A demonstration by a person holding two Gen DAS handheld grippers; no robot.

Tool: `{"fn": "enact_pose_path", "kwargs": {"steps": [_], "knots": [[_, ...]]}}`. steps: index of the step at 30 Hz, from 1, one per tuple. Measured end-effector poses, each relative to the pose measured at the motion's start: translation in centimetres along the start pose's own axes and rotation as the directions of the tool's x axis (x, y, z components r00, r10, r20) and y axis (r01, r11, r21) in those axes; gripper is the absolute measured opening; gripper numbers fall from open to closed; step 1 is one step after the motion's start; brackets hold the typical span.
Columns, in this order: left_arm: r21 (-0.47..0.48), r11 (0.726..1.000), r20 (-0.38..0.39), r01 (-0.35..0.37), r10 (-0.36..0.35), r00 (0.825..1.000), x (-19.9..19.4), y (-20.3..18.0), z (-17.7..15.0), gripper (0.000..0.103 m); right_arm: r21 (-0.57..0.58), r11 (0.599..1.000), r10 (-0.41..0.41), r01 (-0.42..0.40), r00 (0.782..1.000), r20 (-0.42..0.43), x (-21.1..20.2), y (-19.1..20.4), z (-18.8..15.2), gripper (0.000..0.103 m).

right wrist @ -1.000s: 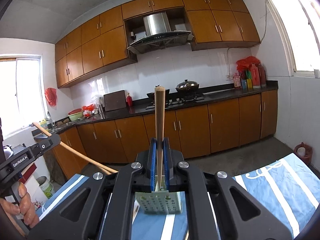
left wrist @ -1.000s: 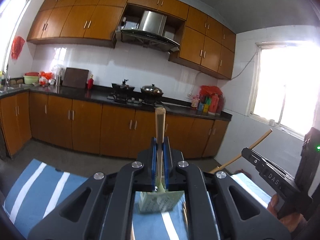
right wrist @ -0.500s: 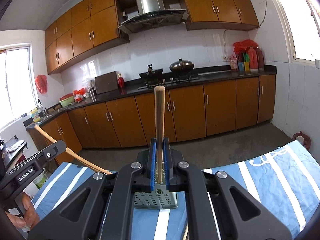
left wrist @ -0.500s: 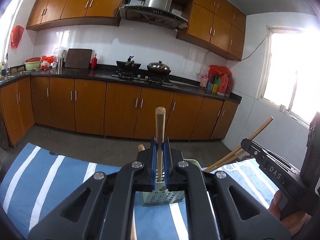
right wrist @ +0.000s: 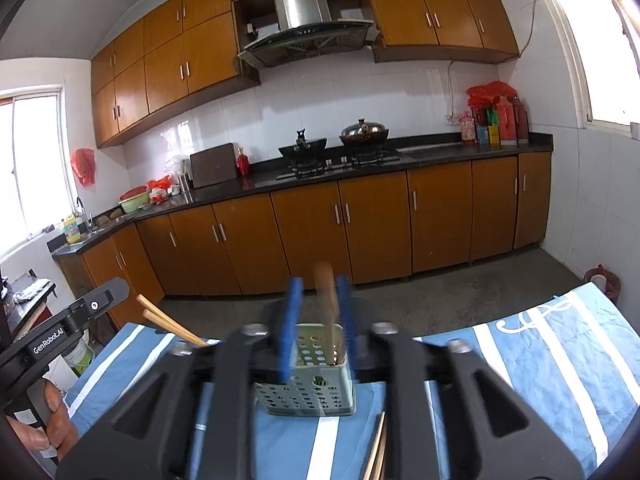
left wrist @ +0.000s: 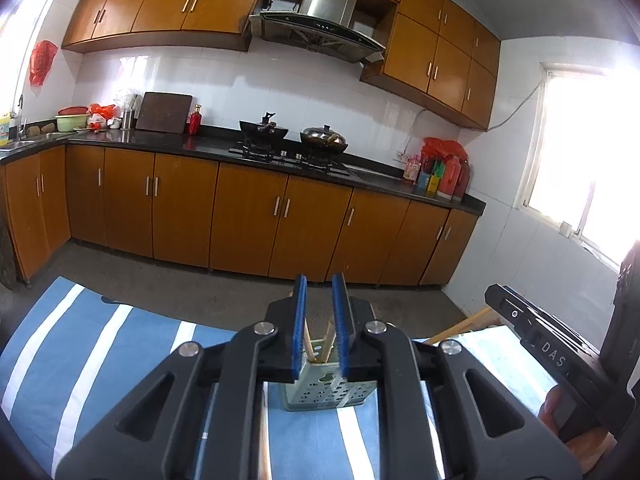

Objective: Organize utensils
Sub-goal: 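Open the right tool into the holder while the left tool releases its chopstick, then close the right tool on a chopstick while the left tool grasps another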

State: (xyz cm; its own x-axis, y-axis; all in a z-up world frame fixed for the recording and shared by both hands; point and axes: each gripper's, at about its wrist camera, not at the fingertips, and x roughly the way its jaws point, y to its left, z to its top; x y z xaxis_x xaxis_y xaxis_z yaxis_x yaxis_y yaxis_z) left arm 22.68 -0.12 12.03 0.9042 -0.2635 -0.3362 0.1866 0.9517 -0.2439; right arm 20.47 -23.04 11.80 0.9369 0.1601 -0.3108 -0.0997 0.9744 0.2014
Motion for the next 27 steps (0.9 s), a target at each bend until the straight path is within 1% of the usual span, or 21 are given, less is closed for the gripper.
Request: {"fn": "enact_pose_path", "kwargs": {"steps": [5, 9, 11, 13, 14, 16, 18, 19, 20, 22, 24, 27], "knots": [[-0.013, 1.0, 0.015, 0.001, 0.0, 1.0, -2.1, 0.6, -0.2, 0.019, -0.008, 1.0, 0.002, -0.002, 1.0, 0.031, -1.9, -0.3, 0.0, 0.034], [0.01, 0.999, -0.001, -0.03, 0.03, 1.0, -4.1, 2.0, -1.7, 0.022, 0.007, 1.0, -0.029, 0.029, 0.999, 0.035, -4.0, -2.1, -1.1, 0.034], [0.03, 0.998, -0.032, -0.058, 0.059, 0.998, -4.5, 3.0, -3.3, 0.023, 0.009, 0.998, -0.062, 0.062, 0.998, 0.009, -4.4, -3.2, -2.2, 0.034], [0.046, 0.995, -0.075, -0.085, 0.088, 0.993, -4.5, 4.2, -5.0, 0.023, 0.005, 0.995, -0.097, 0.097, 0.995, -0.039, -4.2, -4.3, -3.8, 0.034], [0.05, 0.994, -0.093, -0.094, 0.098, 0.991, -4.3, 4.7, -5.7, 0.023, 0.006, 0.993, -0.115, 0.116, 0.99, -0.078, -3.8, -5.0, -5.0, 0.034], [0.047, 0.992, -0.16, -0.117, 0.123, 0.979, -3.5, 6.2, -8.0, 0.023, 0.024, 0.991, -0.129, 0.135, 0.978, -0.165, -2.6, -6.2, -7.2, 0.033], [0.028, 0.99, -0.23, -0.142, 0.144, 0.962, -2.7, 7.8, -10.1, 0.023, 0.046, 0.99, -0.118, 0.136, 0.951, -0.287, -0.9, -7.4, -10.4, 0.019], [0.019, 0.989, -0.256, -0.147, 0.147, 0.955, -2.4, 8.4, -10.9, 0.023, 0.045, 0.99, -0.113, 0.134, 0.942, -0.317, -0.5, -7.4, -11.4, 0.018], [0.01, 0.988, -0.288, -0.155, 0.151, 0.946, -2.0, 9.0, -12.0, 0.023, 0.042, 0.99, -0.108, 0.132, 0.926, -0.362, 0.1, -7.5, -12.9, 0.018], [0.006, 0.987, -0.323, -0.161, 0.154, 0.934, -1.7, 9.8, -13.3, 0.023, 0.04, 0.992, -0.089, 0.118, 0.895, -0.436, 1.2, -7.3, -15.4, 0.015], [0.002, 0.987, -0.36, -0.163, 0.152, 0.921, -1.3, 10.4, -14.5, 0.023, 0.041, 0.993, -0.075, 0.108, 0.874, -0.48, 1.7, -6.5, -17.2, 0.015], [-0.008, 0.987, -0.386, -0.158, 0.143, 0.911, -1.1, 10.8, -15.5, 0.023, 0.04, 0.994, -0.064, 0.098, 0.856, -0.512, 2.1, -5.7, -18.8, 0.015]]}}
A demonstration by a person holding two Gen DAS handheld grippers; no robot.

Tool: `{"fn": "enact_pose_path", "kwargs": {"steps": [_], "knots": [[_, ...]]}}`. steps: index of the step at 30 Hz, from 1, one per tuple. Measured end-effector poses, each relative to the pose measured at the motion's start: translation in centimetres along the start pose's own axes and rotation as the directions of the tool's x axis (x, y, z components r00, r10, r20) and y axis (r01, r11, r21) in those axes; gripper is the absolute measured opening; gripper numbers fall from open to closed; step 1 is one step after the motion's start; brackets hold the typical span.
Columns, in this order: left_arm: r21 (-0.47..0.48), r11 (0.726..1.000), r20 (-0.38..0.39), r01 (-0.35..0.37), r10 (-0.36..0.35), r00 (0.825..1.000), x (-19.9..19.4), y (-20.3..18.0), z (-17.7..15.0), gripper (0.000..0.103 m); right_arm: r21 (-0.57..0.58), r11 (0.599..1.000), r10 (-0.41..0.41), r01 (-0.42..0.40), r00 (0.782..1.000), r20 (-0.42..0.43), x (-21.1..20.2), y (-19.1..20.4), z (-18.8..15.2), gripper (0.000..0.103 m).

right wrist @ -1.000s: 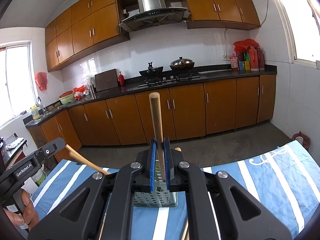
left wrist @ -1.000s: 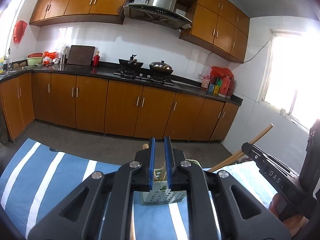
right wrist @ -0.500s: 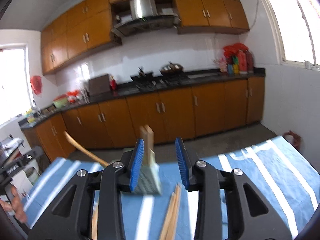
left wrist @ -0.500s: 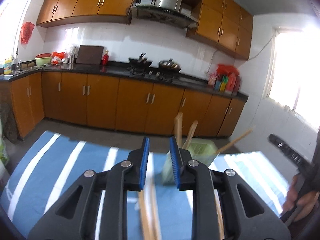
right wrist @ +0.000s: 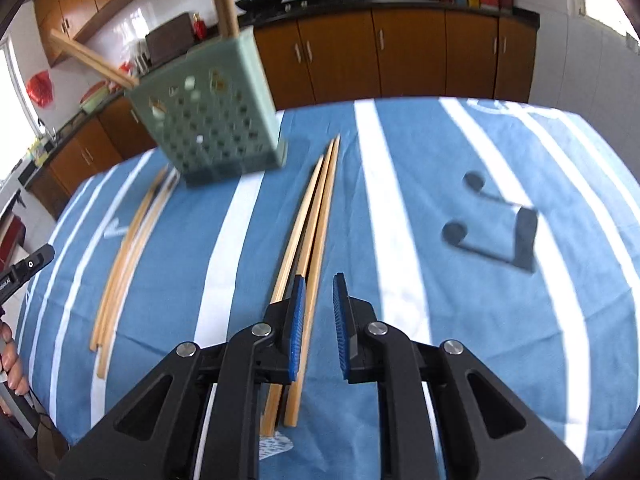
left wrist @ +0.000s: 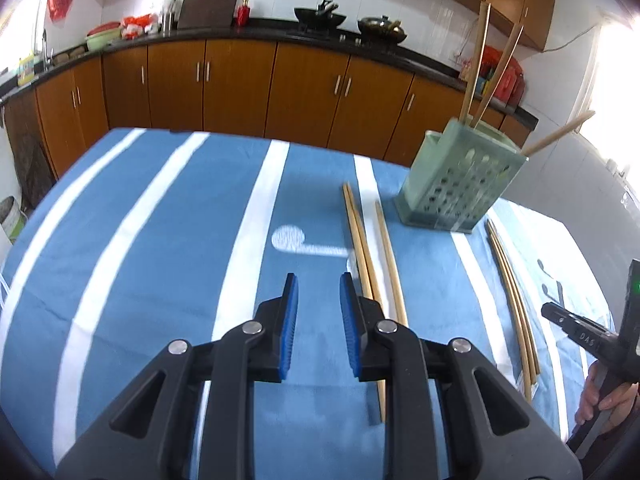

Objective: Organize utensils
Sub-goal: 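Close the right tool on a chopstick while the left tool grasps another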

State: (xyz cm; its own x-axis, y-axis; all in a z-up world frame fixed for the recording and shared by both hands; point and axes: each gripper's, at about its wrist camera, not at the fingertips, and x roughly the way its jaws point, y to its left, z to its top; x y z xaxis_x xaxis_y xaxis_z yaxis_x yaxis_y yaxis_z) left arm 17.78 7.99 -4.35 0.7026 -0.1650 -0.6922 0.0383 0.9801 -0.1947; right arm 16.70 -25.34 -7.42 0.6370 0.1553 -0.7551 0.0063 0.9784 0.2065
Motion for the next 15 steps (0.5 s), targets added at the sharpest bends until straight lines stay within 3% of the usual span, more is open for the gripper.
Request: {"fn": "enact_pose_path", "kwargs": {"steps": [7, 11, 15], "knots": [[0.008, 1.0, -0.037, 0.02, -0.019, 0.999, 1.1, -1.0, -0.8, 0.023, -0.024, 1.0, -0.018, 0.017, 0.999, -0.049, 1.3, 0.4, -0.7, 0.015], [0.007, 0.999, -0.06, 0.046, -0.045, 0.997, 1.8, -1.6, -1.1, 0.023, -0.059, 0.995, -0.084, 0.082, 0.996, -0.034, 1.3, 0.5, -0.8, 0.008], [0.018, 0.997, -0.086, 0.074, -0.073, 0.994, 2.6, -2.6, -1.5, 0.023, 0.034, 0.987, -0.154, 0.155, 0.988, -0.026, 1.3, -1.5, -0.3, 0.008]]}}
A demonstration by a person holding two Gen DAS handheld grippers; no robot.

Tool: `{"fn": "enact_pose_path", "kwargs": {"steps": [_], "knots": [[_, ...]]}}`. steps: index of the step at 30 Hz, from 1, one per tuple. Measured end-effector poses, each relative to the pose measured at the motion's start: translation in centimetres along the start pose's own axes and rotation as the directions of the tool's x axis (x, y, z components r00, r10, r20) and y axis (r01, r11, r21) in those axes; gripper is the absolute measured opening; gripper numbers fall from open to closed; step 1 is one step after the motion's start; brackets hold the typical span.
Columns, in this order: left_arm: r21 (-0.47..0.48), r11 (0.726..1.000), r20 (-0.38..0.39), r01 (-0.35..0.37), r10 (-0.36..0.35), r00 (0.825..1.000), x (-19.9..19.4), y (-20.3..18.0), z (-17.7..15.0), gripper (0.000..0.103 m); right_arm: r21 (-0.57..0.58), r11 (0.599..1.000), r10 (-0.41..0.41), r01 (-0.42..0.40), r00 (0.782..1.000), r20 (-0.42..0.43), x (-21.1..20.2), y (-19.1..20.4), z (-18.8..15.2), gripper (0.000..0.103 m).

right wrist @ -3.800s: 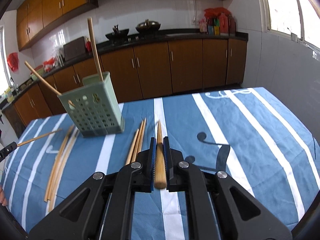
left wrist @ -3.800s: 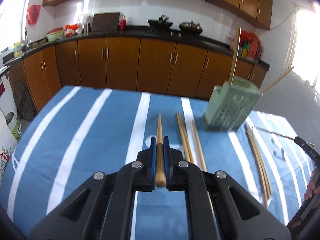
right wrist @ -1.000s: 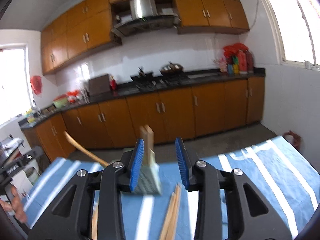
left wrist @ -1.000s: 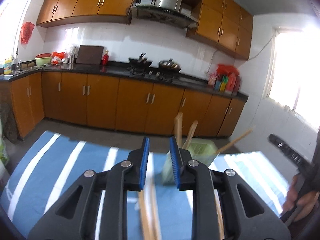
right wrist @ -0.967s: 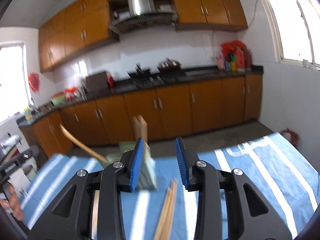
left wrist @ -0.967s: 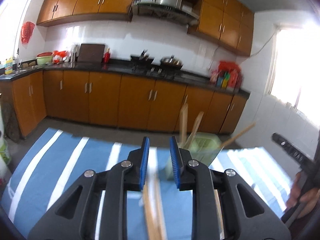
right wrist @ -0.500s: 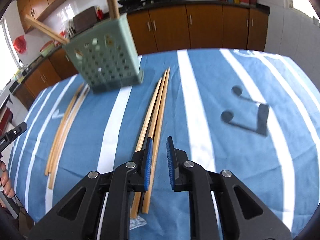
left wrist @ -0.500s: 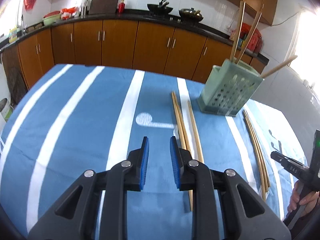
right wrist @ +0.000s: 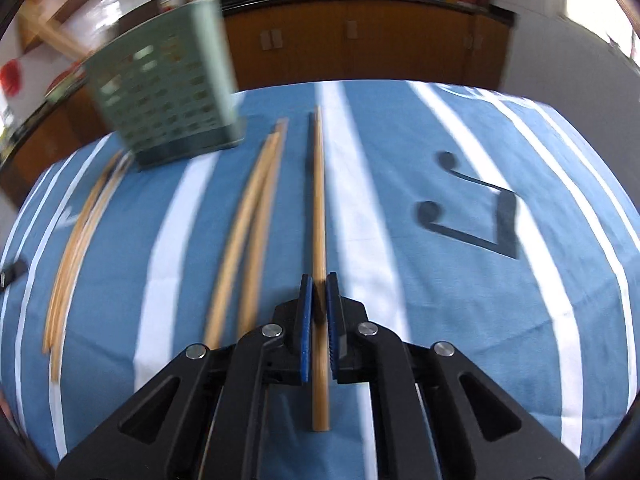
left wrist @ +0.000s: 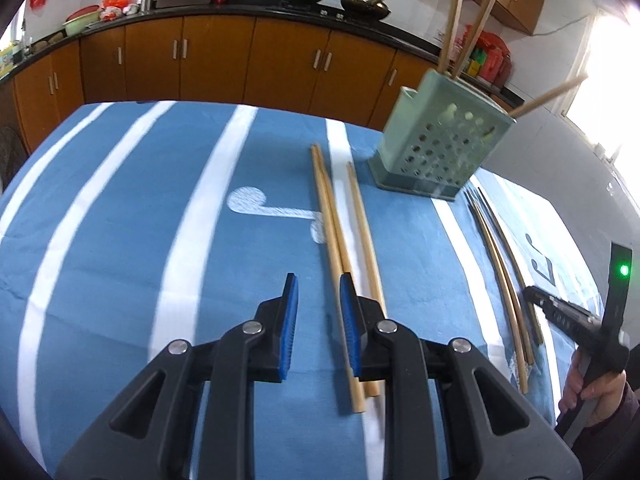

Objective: Organize utensils
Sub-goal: 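Close the right tool on a chopstick while the left tool grasps another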

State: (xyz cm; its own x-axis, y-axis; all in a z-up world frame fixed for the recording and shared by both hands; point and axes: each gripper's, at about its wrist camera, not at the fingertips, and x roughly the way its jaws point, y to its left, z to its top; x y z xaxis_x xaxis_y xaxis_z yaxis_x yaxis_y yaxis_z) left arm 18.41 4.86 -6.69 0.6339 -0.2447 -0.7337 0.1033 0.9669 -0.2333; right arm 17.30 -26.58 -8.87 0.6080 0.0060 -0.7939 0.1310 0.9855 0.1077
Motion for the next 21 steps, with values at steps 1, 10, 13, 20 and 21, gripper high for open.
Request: {"fn": "enact_pose_path", "kwargs": {"steps": [1, 10, 13, 20, 21], "knots": [[0.004, 1.0, -0.007, 0.006, -0.006, 1.0, 0.3, -0.2, -0.1, 0.022, 0.022, 1.0, 0.004, -0.004, 1.0, -0.001, 0.0, -0.5, 0.1, 0.008], [0.061, 0.998, -0.071, -0.011, 0.015, 0.997, 2.5, -1.7, -0.9, 0.013, -0.002, 1.0, 0.003, -0.003, 1.0, 0.006, -0.1, -0.7, -0.1, 0.008], [0.081, 0.996, -0.08, -0.04, 0.046, 0.996, 3.0, -1.8, -1.2, 0.013, -0.004, 1.0, 0.007, -0.007, 1.0, 0.008, -0.2, -0.8, -0.2, 0.008], [0.114, 0.989, -0.066, -0.096, 0.104, 0.992, 3.7, -2.4, -1.1, 0.012, -0.016, 1.0, 0.001, 0.0, 1.0, 0.012, -0.1, -0.6, -0.2, 0.008], [0.116, 0.988, -0.063, -0.1, 0.108, 0.992, 3.8, -2.4, -1.1, 0.012, -0.015, 1.0, 0.003, -0.003, 1.0, 0.012, -0.2, -0.6, -0.3, 0.008]]}}
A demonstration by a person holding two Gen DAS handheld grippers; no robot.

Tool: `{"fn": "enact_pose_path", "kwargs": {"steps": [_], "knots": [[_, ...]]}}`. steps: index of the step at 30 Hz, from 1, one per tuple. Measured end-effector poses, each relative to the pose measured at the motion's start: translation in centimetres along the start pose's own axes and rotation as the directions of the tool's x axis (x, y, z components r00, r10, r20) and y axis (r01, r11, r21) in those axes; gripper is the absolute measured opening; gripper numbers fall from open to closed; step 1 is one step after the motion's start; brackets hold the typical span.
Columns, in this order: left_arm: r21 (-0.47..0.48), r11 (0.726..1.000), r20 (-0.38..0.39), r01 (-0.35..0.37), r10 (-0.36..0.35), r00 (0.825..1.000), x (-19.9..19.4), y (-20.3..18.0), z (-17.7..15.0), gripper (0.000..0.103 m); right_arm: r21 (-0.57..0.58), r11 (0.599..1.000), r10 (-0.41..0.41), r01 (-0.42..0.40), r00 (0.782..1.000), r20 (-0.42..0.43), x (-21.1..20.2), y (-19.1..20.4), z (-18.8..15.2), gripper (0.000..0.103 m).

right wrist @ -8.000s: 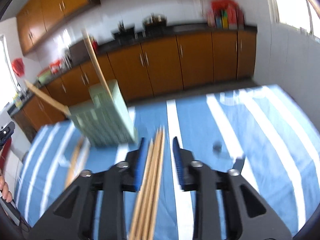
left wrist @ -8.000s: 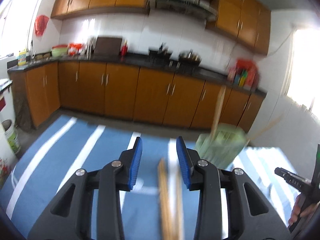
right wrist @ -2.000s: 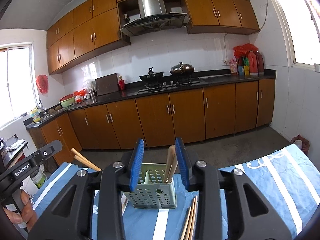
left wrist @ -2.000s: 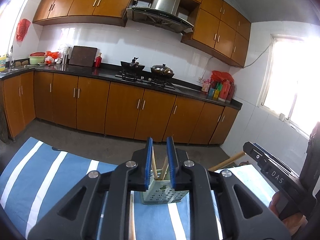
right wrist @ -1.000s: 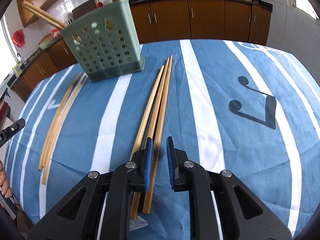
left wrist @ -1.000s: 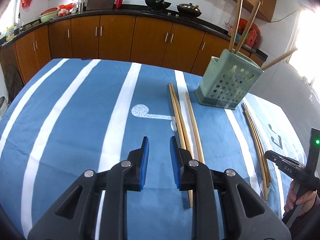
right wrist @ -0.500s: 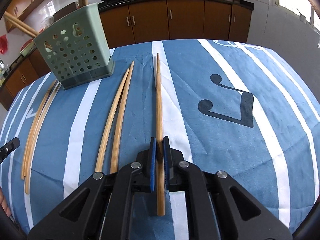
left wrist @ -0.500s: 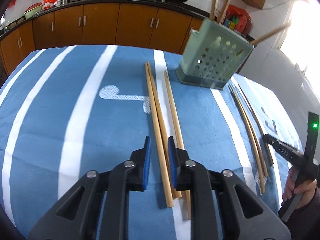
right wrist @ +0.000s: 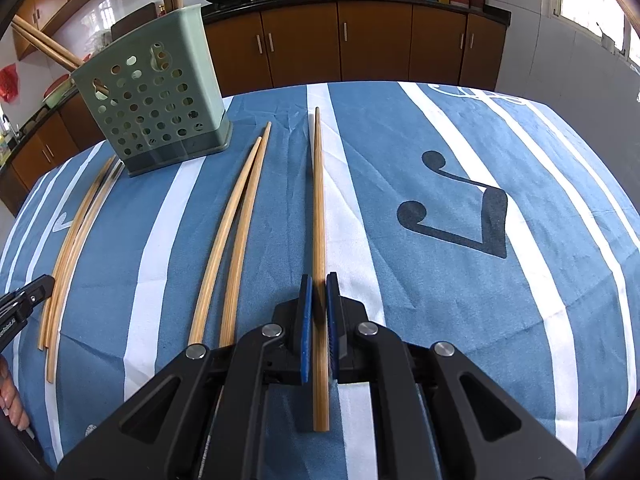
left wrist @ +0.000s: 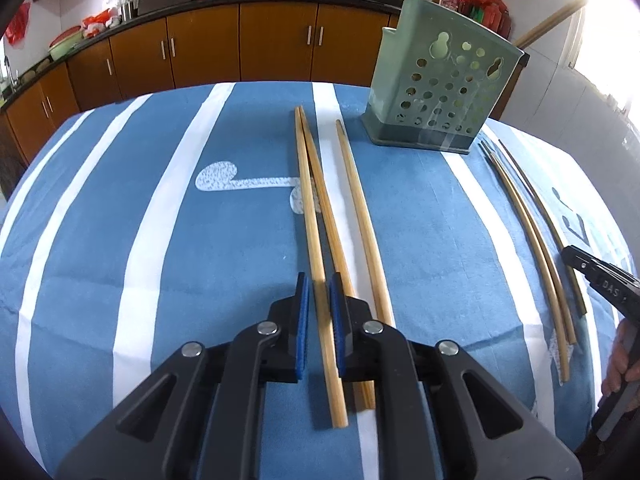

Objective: Organize utensils
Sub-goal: 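Close the right tool on a chopstick while the left tool grasps another, then lift both held chopsticks off the cloth toward the green holder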

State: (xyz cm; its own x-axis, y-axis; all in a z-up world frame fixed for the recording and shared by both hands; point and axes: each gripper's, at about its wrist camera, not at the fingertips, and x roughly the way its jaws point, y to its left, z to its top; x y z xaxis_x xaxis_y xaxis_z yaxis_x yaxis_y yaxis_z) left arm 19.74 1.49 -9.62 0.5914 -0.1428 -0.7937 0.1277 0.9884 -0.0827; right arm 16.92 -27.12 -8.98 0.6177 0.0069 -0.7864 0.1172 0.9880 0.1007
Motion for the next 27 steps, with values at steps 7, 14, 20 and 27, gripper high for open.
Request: {"fn": "enact_pose_path", "kwargs": {"steps": [7, 14, 20, 27], "knots": [[-0.027, 0.999, 0.014, -0.024, 0.024, 1.0, 0.3, 0.6, 0.3, 0.008, -0.004, 1.0, 0.01, -0.01, 1.0, 0.006, -0.1, -0.1, -0.1, 0.008], [-0.085, 0.994, 0.017, -0.063, 0.065, 0.998, 0.3, 3.8, 0.9, 0.008, -0.03, 0.999, -0.012, 0.012, 1.0, 0.025, 0.6, 0.0, 0.6, 0.008], [-0.103, 0.994, 0.035, -0.037, 0.041, 0.999, 0.2, 4.9, 0.9, 0.009, -0.007, 0.999, -0.036, 0.036, 0.999, 0.039, 1.2, -0.9, 1.4, 0.008], [-0.121, 0.993, 0.038, -0.015, 0.02, 0.999, 0.1, 5.0, 0.8, 0.009, 0.005, 1.0, -0.024, 0.024, 0.999, 0.038, 1.3, -1.1, 1.5, 0.008]]}}
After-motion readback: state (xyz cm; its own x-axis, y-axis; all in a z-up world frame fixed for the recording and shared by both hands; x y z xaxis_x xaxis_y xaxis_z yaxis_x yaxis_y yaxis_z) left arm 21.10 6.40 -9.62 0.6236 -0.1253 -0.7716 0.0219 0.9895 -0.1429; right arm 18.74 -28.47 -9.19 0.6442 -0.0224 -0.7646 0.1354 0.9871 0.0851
